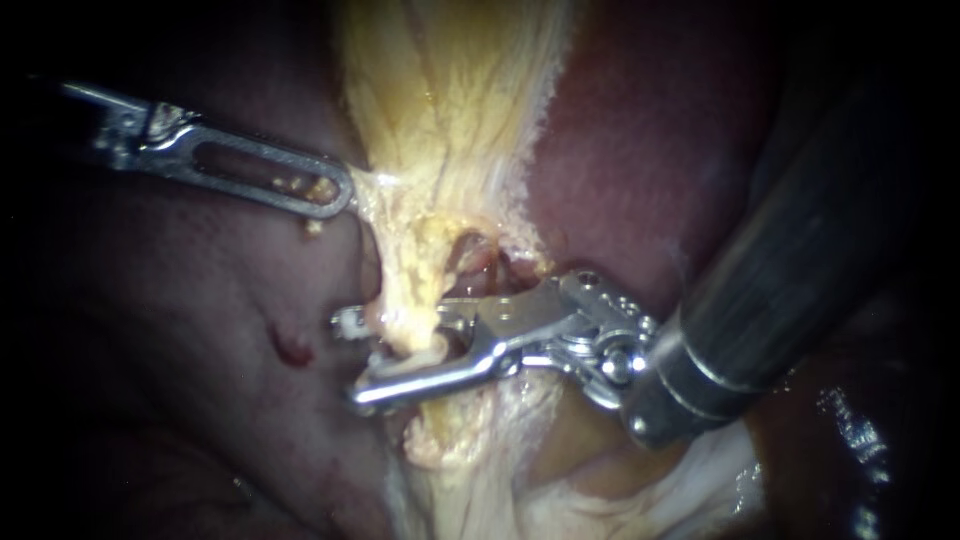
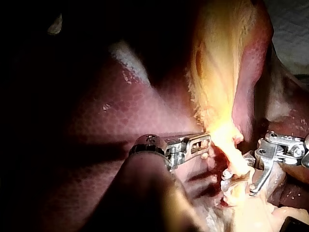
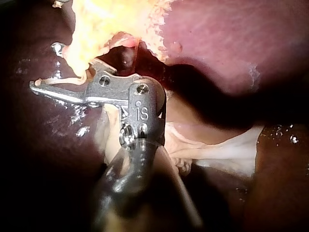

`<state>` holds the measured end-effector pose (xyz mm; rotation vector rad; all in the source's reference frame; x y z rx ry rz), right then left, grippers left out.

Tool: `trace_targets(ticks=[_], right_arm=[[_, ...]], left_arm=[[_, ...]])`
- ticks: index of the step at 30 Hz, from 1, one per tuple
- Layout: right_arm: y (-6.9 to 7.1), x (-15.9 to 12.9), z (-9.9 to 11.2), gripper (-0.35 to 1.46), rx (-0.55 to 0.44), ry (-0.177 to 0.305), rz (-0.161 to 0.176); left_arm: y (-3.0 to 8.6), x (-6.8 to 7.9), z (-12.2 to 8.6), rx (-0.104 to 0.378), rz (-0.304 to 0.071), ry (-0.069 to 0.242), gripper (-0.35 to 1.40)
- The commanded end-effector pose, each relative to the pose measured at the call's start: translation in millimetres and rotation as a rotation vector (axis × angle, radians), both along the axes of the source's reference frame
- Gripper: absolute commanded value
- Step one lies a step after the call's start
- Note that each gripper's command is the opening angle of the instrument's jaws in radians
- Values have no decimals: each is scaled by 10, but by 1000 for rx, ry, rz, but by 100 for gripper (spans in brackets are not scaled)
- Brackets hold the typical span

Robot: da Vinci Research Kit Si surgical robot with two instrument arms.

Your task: Clipping third clip left tube

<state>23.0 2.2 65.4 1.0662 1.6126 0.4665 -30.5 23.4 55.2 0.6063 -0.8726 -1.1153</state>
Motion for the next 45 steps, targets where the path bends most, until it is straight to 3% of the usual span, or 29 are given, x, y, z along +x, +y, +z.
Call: trace_targets(ticks=[1,9,12,17,20,26,27,28,29,30,36,45], right_arm=[[0,0,1,48,0,-3,2],[-1,1,3,41,-5,7,-11],[0,-2,2,34,8,-24,28],[1,-10,4,3,25,-70,81],[3,-13,7,-18,15,-52,54],[4,-17,11,-35,19,-69,73],[4,-17,11,-35,16,-63,64],[5,-17,12,-35,-3,-18,5],[5,-17,13,-35,-26,-4,-35],[6,-17,13,-35,-46,-24,-44],[6,-18,20,-35,-79,-61,-49],[8,-20,24,-35,-81,-64,-49]], left_arm=[[0,0,0,0,0,0,-35],[0,0,0,0,0,0,-35],[0,0,0,0,0,0,-35],[0,0,0,0,0,0,-35],[0,0,0,0,0,0,-35],[0,0,0,0,0,0,-35],[0,0,0,0,0,0,-35],[0,0,0,0,0,0,-35],[0,0,0,0,0,0,-35],[0,0,0,0,0,0,-35],[0,-1,0,0,0,0,-35],[0,-1,0,0,0,0,-35]])
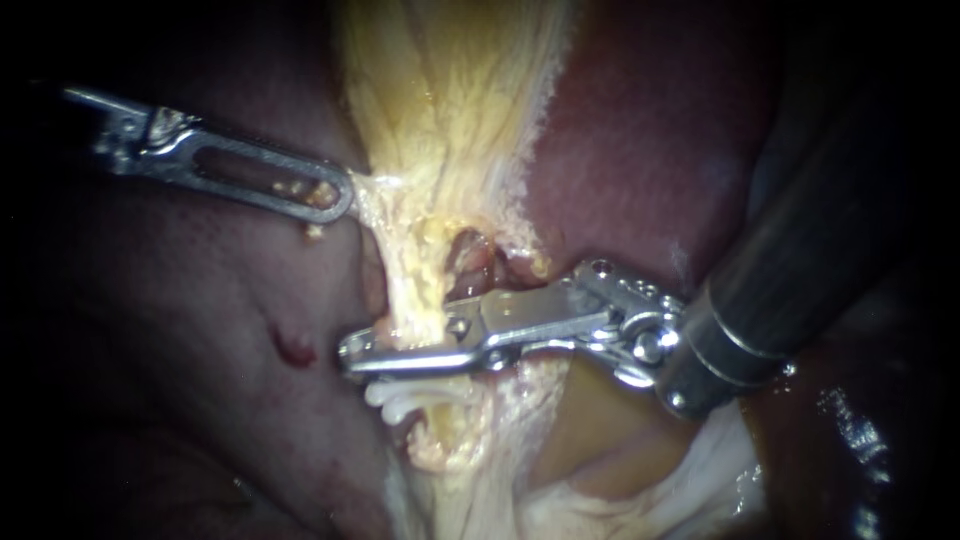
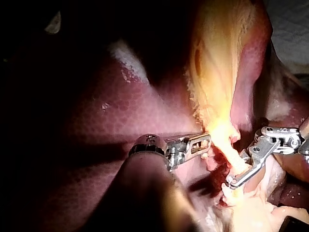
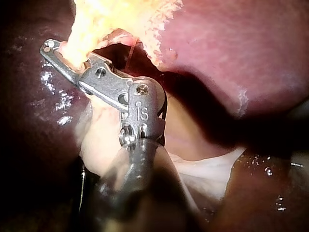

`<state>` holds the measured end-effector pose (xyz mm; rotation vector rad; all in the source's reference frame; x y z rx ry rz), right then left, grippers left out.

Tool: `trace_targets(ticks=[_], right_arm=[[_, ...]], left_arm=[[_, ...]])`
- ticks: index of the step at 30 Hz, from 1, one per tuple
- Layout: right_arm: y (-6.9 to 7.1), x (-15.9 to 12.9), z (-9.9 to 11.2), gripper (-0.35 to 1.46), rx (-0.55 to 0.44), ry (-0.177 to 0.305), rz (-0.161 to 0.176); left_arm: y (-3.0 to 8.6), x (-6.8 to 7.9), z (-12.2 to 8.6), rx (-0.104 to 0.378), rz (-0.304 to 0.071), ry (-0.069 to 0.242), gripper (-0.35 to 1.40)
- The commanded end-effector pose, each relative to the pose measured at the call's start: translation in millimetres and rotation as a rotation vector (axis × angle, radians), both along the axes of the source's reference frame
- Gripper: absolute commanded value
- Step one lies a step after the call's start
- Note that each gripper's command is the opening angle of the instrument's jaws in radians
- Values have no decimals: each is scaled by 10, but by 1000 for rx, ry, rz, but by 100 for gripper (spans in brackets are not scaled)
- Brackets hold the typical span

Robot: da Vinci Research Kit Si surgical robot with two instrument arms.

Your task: Clipping third clip left tube

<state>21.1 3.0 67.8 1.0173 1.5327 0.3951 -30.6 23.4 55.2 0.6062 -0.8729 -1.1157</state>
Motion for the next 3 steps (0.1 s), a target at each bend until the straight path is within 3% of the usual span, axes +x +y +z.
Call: trace_targets(ticks=[1,3], right_arm=[[0,0,0,-35,0,0,0],[0,0,0,-35,0,1,1]], left_arm=[[0,0,0,0,0,0,-35],[0,0,0,0,0,0,-35]])
